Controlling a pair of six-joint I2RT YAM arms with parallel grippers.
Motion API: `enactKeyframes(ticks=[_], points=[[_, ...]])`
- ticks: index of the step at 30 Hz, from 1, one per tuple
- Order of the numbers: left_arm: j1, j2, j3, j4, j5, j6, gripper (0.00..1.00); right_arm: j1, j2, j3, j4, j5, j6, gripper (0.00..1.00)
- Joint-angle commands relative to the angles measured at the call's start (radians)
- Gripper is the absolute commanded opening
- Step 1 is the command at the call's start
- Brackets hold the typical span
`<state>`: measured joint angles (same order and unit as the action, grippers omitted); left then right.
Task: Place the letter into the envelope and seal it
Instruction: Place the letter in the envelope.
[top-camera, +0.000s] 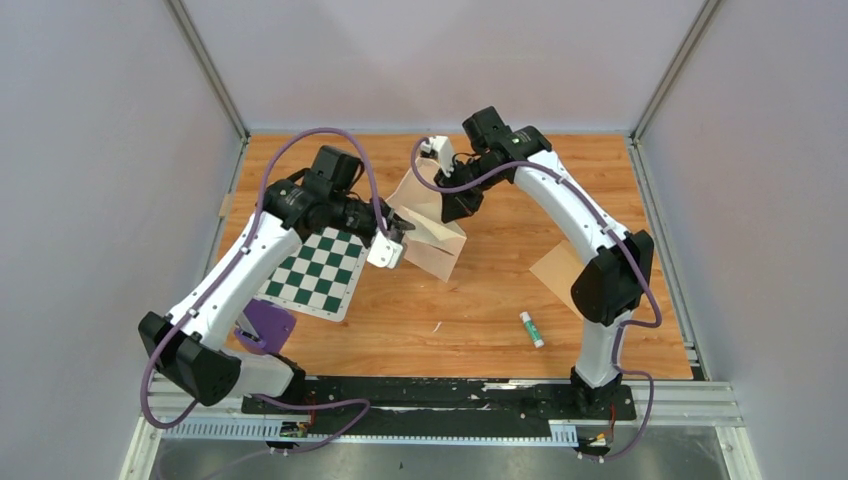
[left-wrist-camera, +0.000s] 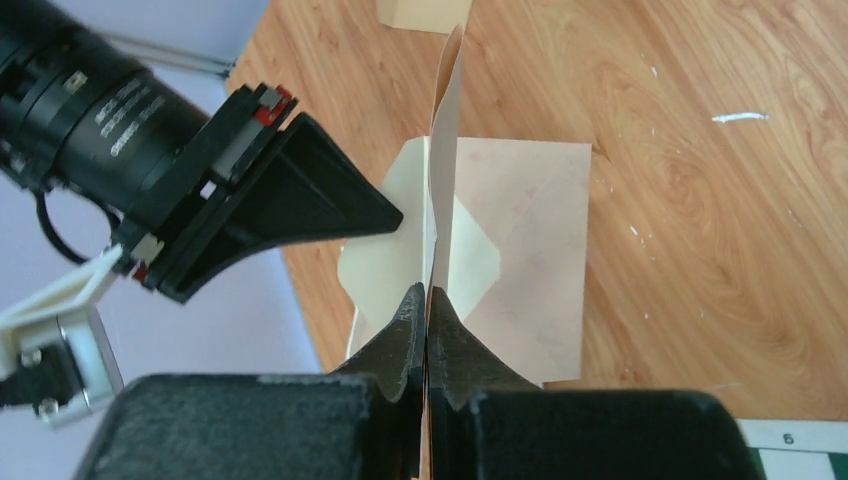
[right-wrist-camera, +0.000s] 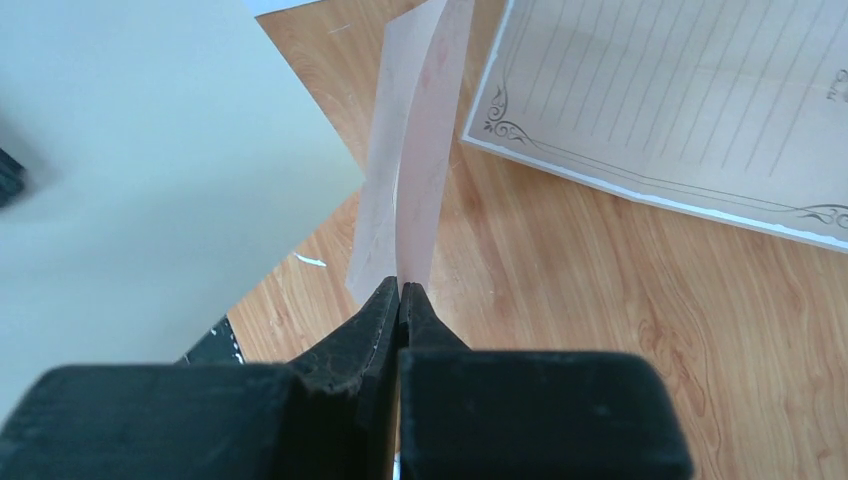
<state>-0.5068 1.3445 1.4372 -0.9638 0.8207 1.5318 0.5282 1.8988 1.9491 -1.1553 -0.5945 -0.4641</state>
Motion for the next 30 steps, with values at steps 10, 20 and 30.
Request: enactKeyframes(ticks=[10, 20, 30], points=[[-0.133, -0.013, 0.005, -0.048, -0.305, 0.108, 0.00, 0.077, -0.019, 0.025, -0.080, -0.013, -0.063, 0.00], [-0.184, 0.036, 0.026, 0.029, -0.457, -0.032, 0.00, 0.095, -0.033, 0.027, -0.086, -0.031, -0.090, 0.00], [-0.205, 0.041, -0.020, 0.123, -0.464, -0.036, 0.00, 0.100, -0.050, 0.023, -0.089, -0.066, -0.148, 0.00]])
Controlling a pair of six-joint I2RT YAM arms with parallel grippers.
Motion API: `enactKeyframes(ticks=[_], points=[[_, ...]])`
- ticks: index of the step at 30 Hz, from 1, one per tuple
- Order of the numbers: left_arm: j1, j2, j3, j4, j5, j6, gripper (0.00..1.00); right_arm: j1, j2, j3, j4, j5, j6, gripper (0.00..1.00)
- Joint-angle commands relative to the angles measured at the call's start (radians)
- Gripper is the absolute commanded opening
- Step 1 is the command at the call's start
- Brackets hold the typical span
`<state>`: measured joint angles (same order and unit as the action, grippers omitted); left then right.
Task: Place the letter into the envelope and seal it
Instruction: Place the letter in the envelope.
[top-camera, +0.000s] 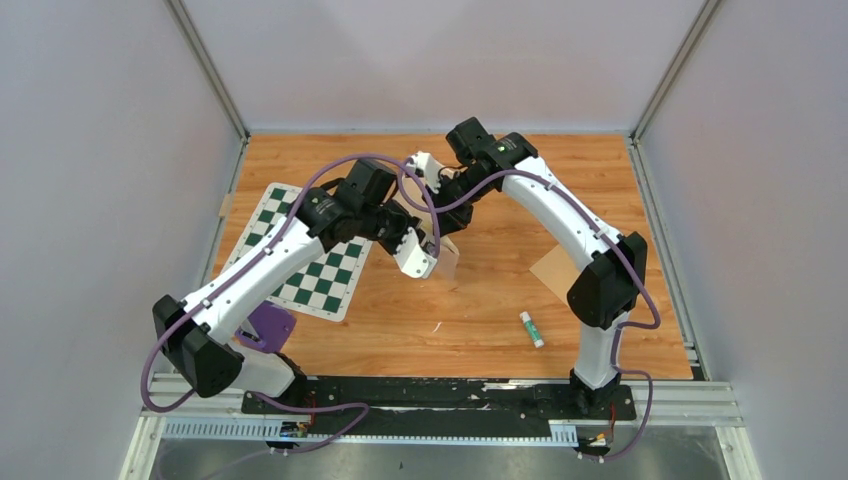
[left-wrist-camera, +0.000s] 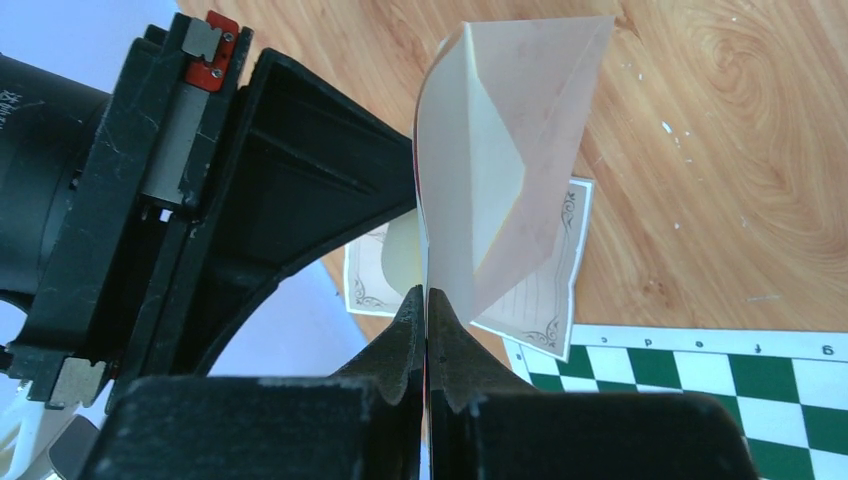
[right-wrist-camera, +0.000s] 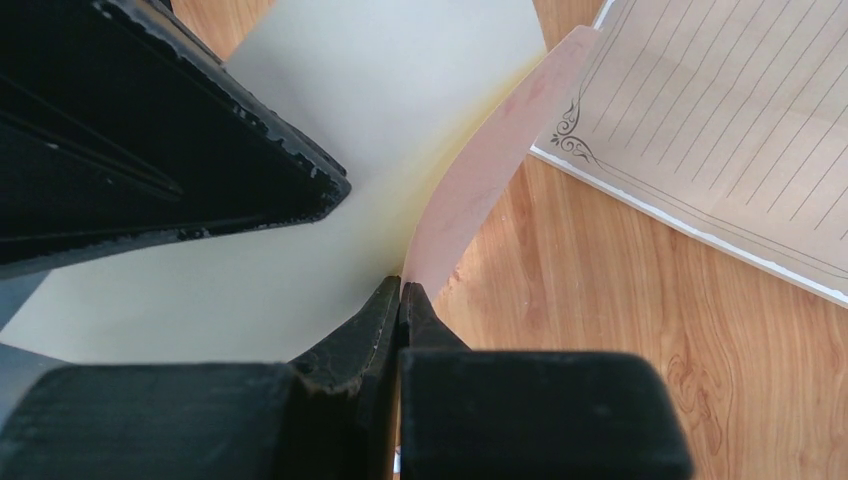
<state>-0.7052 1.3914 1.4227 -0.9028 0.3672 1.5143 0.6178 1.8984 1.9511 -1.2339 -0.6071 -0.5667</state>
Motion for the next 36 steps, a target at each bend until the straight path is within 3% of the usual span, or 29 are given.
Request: enactKeyframes(ticks=[1, 14, 25, 33, 36], points=[[-0.008, -0.009, -0.015, 0.064, -0.005, -0.005, 0.00, 0.010, -0.051, 0.018, -0.010, -0.059, -0.047, 0.00], [-0.043, 0.002, -0.051, 0.104, 0.020, 0.018, 0.00, 0.010, -0.046, 0.016, -0.020, -0.095, -0.041, 0.00], [-0.043, 0.035, -0.054, 0.304, -0.157, -0.122, 0.00, 0.010, -0.055, 0.006, -0.028, -0.092, -0.052, 0.00], [-0.043, 0.016, -0.077, 0.355, -0.147, -0.186, 0.00, 0.010, -0.047, 0.011, -0.030, -0.093, -0.043, 0.00], [-0.043, 0.024, -0.061, 0.368, -0.166, -0.297, 0.00, 0.006, -0.042, 0.009, -0.029, -0.097, -0.023, 0.00]])
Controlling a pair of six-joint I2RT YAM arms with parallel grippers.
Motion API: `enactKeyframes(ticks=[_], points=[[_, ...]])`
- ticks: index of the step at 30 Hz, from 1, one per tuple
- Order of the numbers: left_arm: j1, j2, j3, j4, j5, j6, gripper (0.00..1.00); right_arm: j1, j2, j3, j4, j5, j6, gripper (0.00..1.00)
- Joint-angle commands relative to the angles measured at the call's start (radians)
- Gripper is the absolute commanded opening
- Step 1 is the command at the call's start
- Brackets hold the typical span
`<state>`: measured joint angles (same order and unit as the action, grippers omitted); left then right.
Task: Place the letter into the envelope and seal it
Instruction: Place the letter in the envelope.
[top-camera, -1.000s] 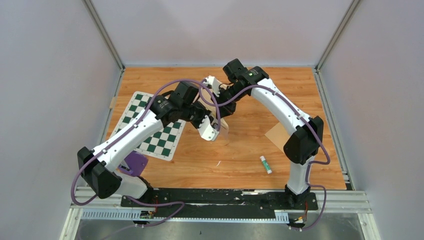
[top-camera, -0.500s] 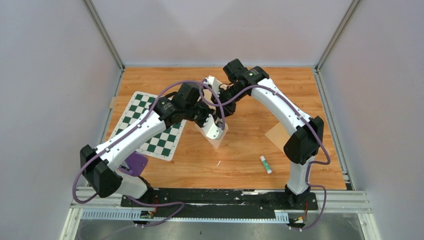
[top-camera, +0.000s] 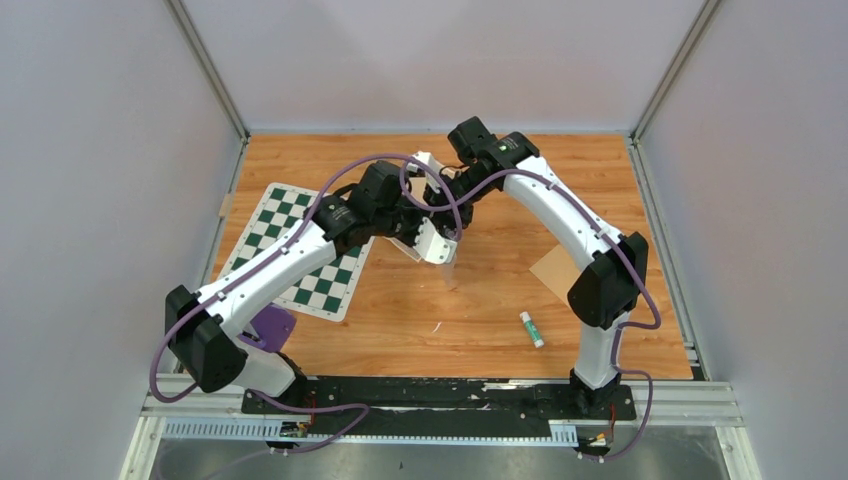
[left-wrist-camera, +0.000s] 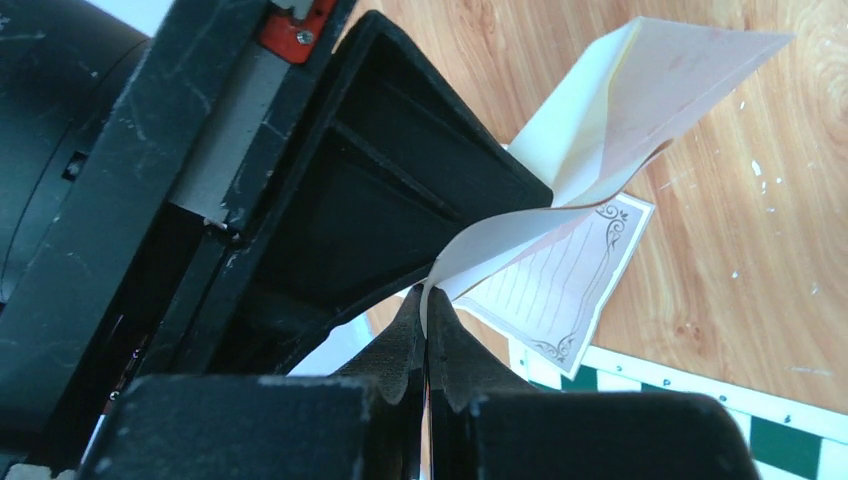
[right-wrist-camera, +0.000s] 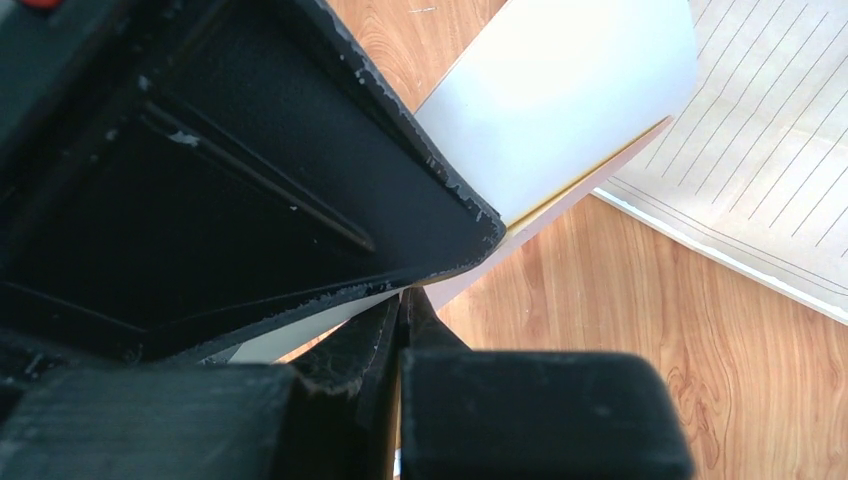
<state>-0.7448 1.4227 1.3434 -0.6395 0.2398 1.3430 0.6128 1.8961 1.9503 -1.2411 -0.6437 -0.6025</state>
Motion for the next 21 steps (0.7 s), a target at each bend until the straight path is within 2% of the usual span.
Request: enactKeyframes(ticks=[1, 7, 10, 13, 17, 21], points=[[-0.004, -0.005, 0.028, 0.108, -0.046, -0.174, 0.00, 0.005, -0.036, 0.010, -0.021, -0.067, 0.020, 0.00], [-0.005, -0.043, -0.007, 0.130, -0.071, -0.324, 0.00, -0.071, -0.040, 0.004, -0.021, -0.176, 0.068, 0.00], [-0.004, -0.081, -0.058, 0.142, -0.003, -0.322, 0.00, -0.086, -0.053, -0.030, -0.012, -0.215, 0.071, 0.00], [-0.004, -0.114, -0.124, 0.127, 0.087, -0.258, 0.00, -0.099, -0.041, -0.040, -0.012, -0.231, 0.082, 0.00], [-0.005, -0.104, -0.143, 0.081, 0.178, -0.230, 0.00, -0.115, -0.008, -0.044, -0.008, -0.259, 0.096, 0.00], [-0.016, -0.049, -0.109, 0.106, 0.142, -0.324, 0.00, -0.116, -0.001, -0.053, -0.007, -0.281, 0.097, 0.00]])
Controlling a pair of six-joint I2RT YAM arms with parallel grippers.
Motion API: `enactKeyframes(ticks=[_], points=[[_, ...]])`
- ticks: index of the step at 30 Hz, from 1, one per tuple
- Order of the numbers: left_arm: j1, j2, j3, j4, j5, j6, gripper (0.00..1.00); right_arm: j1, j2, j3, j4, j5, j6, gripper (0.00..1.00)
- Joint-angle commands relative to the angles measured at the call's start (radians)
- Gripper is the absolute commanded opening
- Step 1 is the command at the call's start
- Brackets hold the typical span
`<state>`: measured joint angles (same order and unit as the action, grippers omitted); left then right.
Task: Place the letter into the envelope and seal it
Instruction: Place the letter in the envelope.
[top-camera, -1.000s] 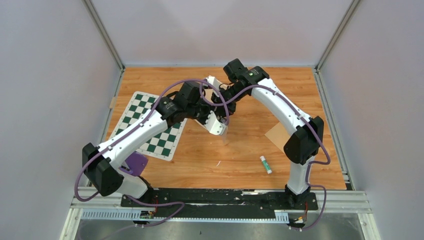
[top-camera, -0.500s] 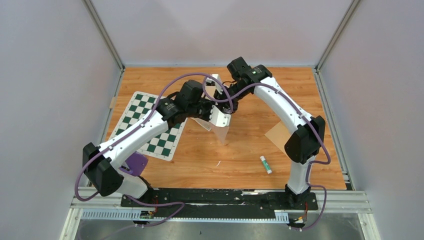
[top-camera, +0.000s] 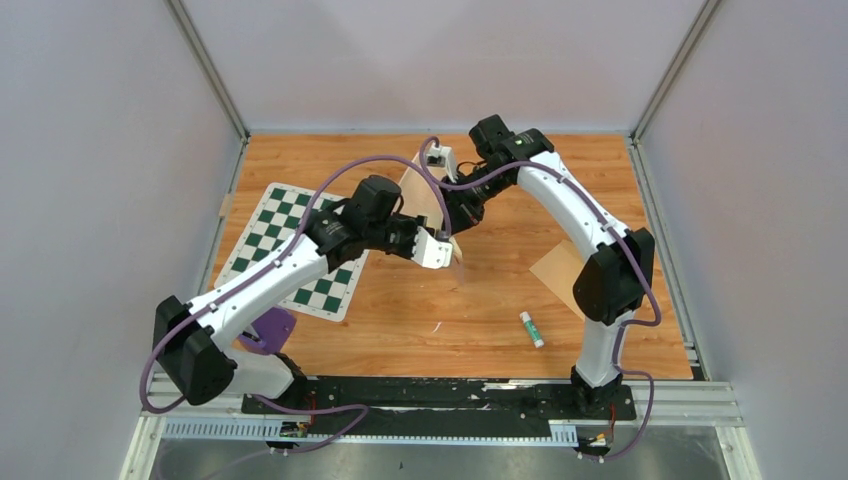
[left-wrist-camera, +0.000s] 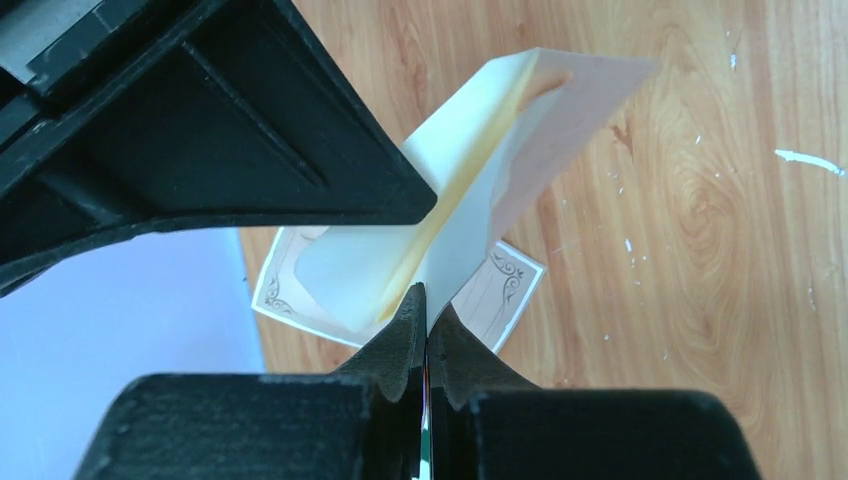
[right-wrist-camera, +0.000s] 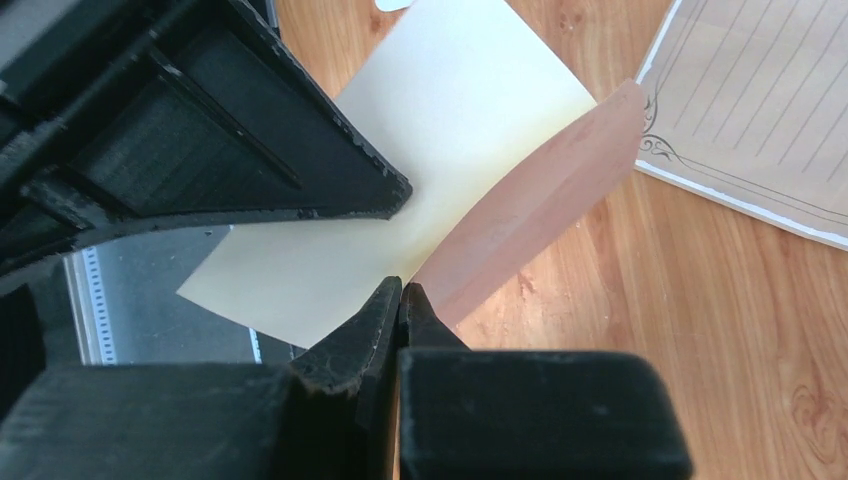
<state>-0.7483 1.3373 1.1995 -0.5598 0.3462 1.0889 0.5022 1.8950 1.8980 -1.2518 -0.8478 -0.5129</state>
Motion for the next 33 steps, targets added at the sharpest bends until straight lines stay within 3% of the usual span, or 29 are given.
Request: enactKeyframes(ticks=[1, 5, 17, 25, 33], points=[[-0.015, 0.047, 0.051, 0.032, 0.025, -0.118, 0.00, -0.004, 0.000, -0.003, 0.003, -0.080, 0.007, 0.00], [-0.017, 0.082, 0.066, 0.089, -0.040, -0.234, 0.00, -0.004, -0.001, -0.012, 0.002, -0.080, 0.005, 0.00], [-0.017, -0.037, -0.041, 0.186, -0.222, -0.326, 0.00, -0.018, 0.008, -0.027, 0.002, -0.046, -0.004, 0.00], [-0.017, -0.036, -0.040, 0.206, -0.240, -0.396, 0.00, -0.019, 0.012, -0.027, -0.003, -0.056, -0.002, 0.00], [-0.017, -0.019, -0.040, 0.160, -0.175, -0.347, 0.00, -0.019, 0.013, -0.006, -0.002, -0.076, 0.018, 0.00]])
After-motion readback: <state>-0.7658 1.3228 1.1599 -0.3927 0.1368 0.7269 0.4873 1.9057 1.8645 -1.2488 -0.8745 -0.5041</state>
